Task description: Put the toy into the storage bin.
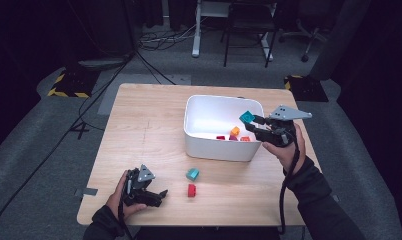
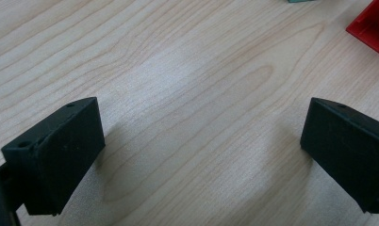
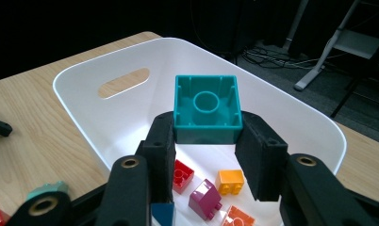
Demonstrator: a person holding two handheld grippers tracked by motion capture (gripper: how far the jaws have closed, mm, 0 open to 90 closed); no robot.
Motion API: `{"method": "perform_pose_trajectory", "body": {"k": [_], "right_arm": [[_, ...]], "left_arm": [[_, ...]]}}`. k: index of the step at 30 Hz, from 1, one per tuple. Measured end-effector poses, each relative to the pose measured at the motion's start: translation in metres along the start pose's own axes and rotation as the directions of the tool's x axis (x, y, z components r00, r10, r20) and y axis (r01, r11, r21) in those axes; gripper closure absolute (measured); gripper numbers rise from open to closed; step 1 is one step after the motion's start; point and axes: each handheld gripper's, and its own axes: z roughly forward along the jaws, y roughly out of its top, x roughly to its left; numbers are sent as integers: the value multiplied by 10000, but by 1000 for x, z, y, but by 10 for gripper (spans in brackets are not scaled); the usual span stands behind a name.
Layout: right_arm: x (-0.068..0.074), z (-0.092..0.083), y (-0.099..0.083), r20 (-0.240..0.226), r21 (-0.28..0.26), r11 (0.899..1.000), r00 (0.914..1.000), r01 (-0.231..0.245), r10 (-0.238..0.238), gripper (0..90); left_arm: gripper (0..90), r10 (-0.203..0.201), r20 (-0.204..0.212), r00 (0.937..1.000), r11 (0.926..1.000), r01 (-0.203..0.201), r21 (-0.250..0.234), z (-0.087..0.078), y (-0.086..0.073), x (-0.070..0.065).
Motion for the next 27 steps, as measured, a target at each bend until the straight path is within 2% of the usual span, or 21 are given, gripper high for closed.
{"method": "perform_pose_trajectory", "body": {"k": [15, 27], "right_arm": [[-7, 26, -1, 53, 257, 9990, 9993, -376, 375, 593], [-14, 35, -8, 84, 471, 9964, 9975, -701, 698, 566]], "left_arm": [[5, 6, 3, 10000, 10000, -6, 4, 0, 0, 0], [5, 10, 0, 10000, 10000, -10, -2, 0, 0, 0]]}}
